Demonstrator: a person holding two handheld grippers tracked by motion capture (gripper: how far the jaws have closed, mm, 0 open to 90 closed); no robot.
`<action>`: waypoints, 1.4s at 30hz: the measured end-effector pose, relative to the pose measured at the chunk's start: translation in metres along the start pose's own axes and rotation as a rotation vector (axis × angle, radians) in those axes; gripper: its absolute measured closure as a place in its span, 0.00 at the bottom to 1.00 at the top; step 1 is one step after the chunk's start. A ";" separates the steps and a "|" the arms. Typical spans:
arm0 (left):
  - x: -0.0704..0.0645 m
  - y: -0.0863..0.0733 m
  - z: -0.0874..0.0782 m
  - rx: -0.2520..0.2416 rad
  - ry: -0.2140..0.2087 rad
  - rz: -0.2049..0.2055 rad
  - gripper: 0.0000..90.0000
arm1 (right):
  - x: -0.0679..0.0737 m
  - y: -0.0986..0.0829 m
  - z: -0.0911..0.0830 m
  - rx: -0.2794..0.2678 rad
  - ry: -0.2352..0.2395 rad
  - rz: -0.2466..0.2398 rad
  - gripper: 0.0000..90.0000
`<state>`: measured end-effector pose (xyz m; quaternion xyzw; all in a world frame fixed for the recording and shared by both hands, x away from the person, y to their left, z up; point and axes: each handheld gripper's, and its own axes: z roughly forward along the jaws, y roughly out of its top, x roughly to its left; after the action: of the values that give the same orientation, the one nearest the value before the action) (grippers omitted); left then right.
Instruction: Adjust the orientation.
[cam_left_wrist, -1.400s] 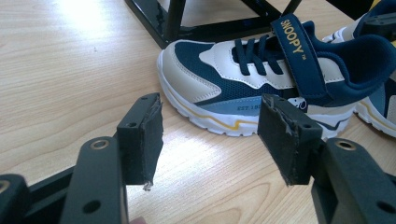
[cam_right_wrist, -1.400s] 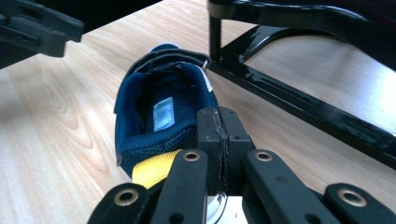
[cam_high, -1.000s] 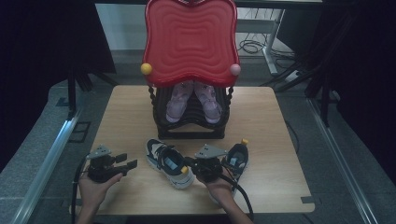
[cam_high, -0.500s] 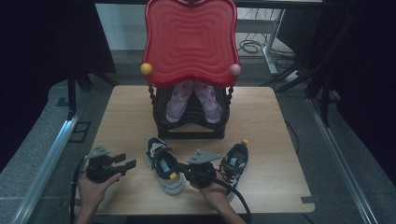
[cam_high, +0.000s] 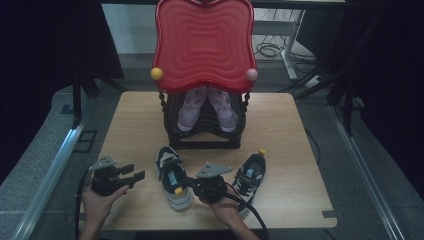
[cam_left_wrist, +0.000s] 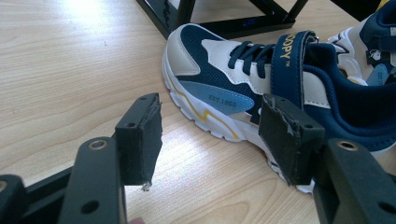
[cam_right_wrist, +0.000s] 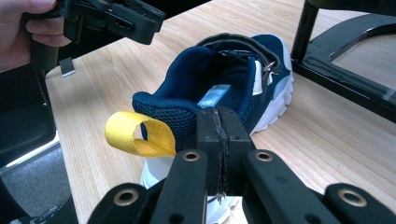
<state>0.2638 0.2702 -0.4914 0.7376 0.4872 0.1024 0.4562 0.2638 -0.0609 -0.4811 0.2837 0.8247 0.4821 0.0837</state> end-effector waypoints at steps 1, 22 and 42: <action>0.000 0.000 0.000 0.000 0.000 0.000 0.44 | 0.001 0.000 0.001 0.000 0.002 0.001 0.99; 0.004 0.000 -0.004 -0.005 0.006 -0.005 0.44 | 0.017 0.004 0.023 -0.013 0.101 -0.031 0.99; 0.013 0.000 -0.013 -0.020 0.019 -0.024 0.44 | 0.032 0.018 0.051 -0.009 0.158 -0.070 0.99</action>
<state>0.2624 0.2882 -0.4875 0.7261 0.4993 0.1088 0.4601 0.2656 0.0014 -0.4886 0.2154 0.8359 0.5035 0.0364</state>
